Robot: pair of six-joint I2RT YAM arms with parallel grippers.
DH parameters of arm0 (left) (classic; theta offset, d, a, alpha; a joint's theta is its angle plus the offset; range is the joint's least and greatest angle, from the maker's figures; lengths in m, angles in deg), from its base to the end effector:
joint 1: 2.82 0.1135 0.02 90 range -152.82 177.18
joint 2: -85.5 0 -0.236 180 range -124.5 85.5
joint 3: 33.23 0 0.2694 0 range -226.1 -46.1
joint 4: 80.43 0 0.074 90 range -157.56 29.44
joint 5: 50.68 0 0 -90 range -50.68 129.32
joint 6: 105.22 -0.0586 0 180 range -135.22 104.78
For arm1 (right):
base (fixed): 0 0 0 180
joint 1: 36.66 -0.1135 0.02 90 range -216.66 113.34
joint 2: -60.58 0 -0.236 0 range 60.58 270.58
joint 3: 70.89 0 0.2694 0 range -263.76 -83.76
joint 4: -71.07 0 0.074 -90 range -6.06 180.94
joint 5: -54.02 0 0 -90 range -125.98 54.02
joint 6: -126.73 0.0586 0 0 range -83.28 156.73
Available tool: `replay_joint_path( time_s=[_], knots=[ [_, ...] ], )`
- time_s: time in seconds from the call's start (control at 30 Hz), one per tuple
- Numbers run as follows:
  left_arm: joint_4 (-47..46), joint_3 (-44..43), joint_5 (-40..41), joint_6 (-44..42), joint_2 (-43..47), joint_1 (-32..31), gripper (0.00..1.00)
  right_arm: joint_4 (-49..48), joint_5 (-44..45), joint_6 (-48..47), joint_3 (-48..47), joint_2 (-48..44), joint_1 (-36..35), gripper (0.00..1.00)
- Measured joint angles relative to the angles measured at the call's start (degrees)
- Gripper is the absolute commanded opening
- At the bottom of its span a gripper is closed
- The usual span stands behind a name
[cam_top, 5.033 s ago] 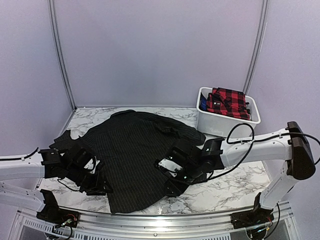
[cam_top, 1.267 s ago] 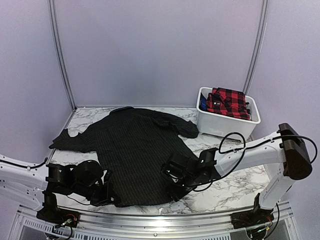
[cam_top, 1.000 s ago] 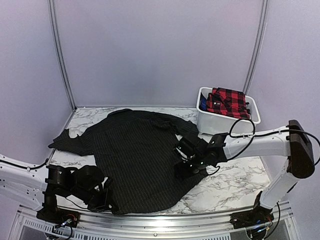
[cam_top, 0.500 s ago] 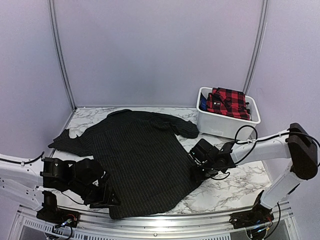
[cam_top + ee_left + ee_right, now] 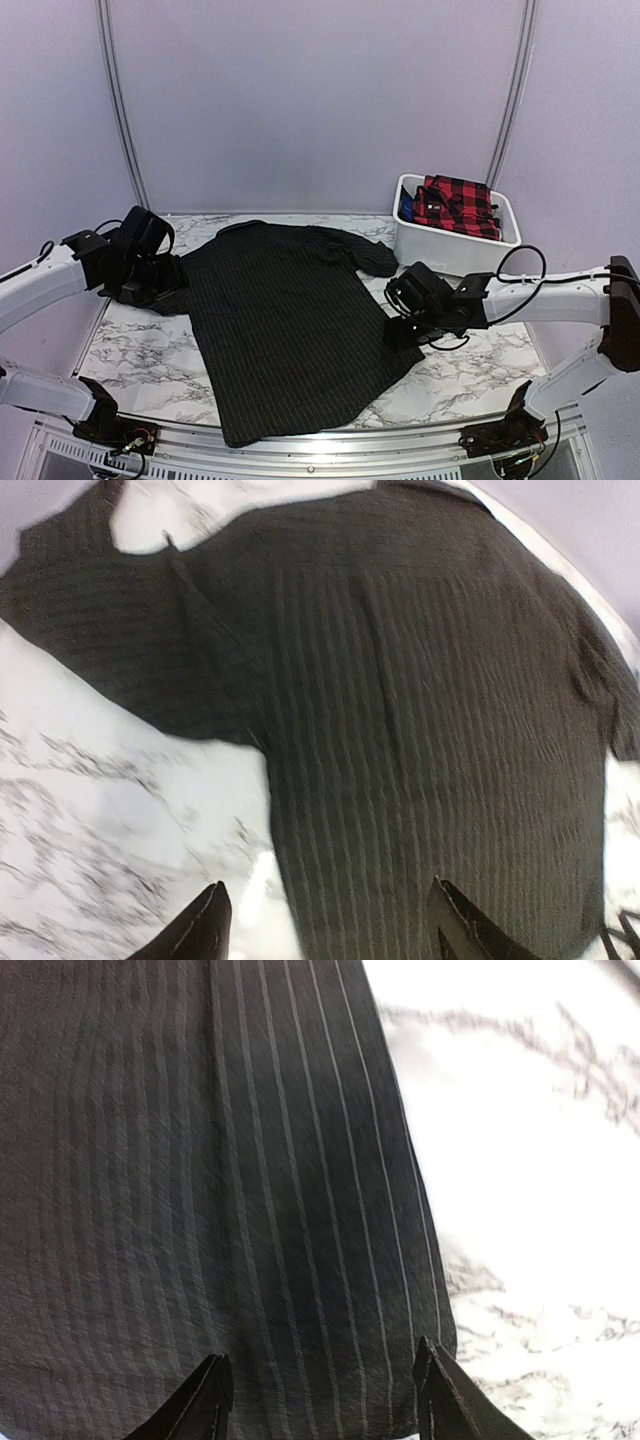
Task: Fold and stack the long sleeve shirts
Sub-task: Adjust the flattened shirt at the center of the board, then pick up the sleeve from the center of the board.
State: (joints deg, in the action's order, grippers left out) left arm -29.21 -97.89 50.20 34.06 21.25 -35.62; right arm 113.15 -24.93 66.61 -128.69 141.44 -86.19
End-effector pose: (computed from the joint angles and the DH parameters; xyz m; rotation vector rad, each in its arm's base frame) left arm 0.2329 -0.1370 0.2260 -0.4380 2.4390 -0.4010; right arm 0.1940 0.2100 0.1217 -0.4012 2.6518 0.1780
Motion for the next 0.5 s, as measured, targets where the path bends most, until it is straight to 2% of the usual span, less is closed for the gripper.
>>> replay_joint_path(
  time_s=[0.13, 0.23, 0.5],
  knots=[
    [0.1, -4.4, 9.3, -3.7, -6.3, 7.4, 0.69, -0.6, 0.0, -1.2, -3.7, -0.5, 0.0, 0.58],
    [-1.3, -4.7, 12.2, -4.8, -9.4, 13.7, 0.69, -1.5, 0.0, -2.1, -5.3, -0.5, 0.0, 0.58],
    [-9.4, -4.6, 8.2, -4.9, -19.8, 29.5, 0.72, -3.7, -0.5, -3.4, -5.7, -0.6, -0.1, 0.58]
  ],
)
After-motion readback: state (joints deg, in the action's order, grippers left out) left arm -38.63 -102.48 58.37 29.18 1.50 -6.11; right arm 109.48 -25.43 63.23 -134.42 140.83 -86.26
